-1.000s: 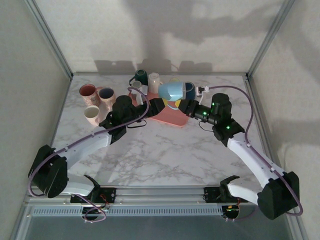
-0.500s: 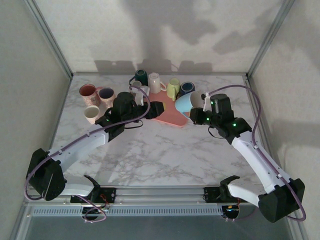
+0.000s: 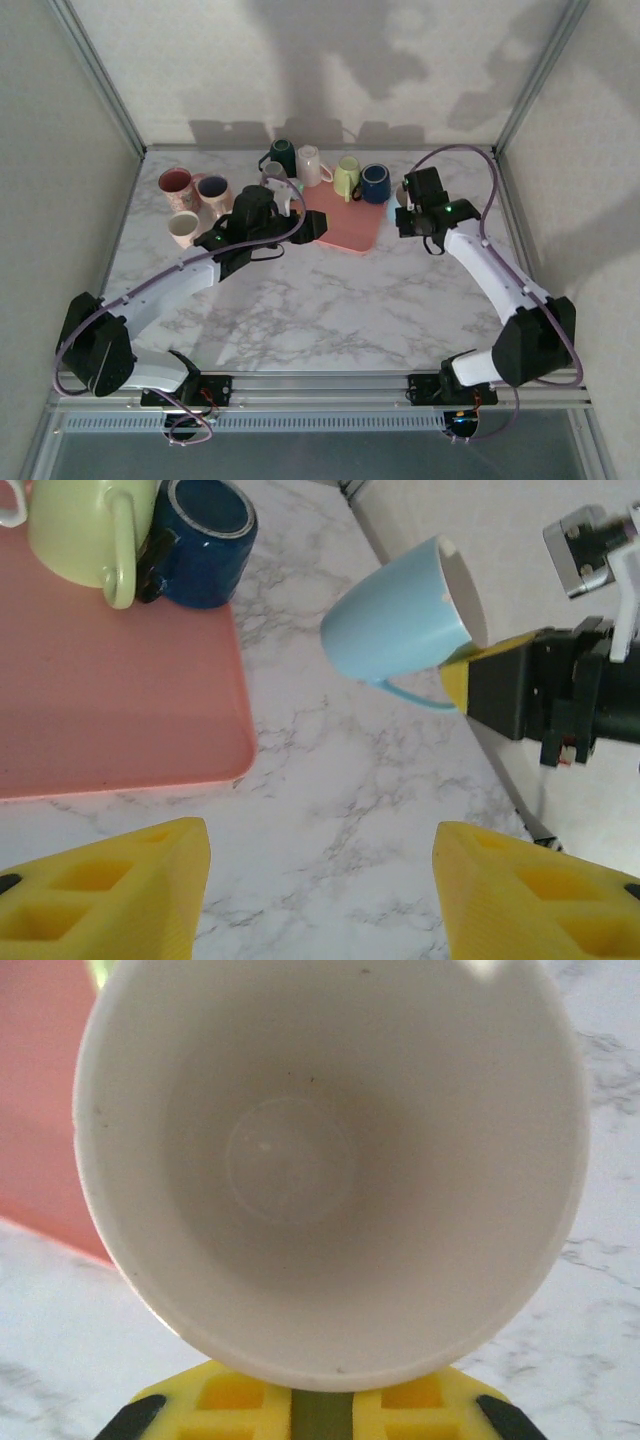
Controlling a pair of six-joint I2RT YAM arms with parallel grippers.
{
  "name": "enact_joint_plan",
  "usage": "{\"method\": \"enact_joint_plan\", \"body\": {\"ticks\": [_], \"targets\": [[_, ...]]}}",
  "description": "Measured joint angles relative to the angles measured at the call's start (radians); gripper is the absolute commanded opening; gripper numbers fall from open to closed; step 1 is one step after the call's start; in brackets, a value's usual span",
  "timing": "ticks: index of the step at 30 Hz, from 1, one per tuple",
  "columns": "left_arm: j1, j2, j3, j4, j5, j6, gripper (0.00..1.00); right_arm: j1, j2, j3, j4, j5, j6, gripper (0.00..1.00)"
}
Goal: Turn the mug right side up
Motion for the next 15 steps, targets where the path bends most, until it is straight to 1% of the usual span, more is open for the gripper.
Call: {"method": "enact_joint_plan", "body": {"ticks": [7,15], "targets": [[0.0,0.018,0.029,-0.039,-0.018,0.03,0.6,-0.088,0.146,0.097,-0.005,0.056,-0.038,0.0],[0.0,0.048,0.049,-0.07,-0.03,0.063,0.61,-0.124,0.298,0.198,0.005,0.065,-0.073,0.0]]}}
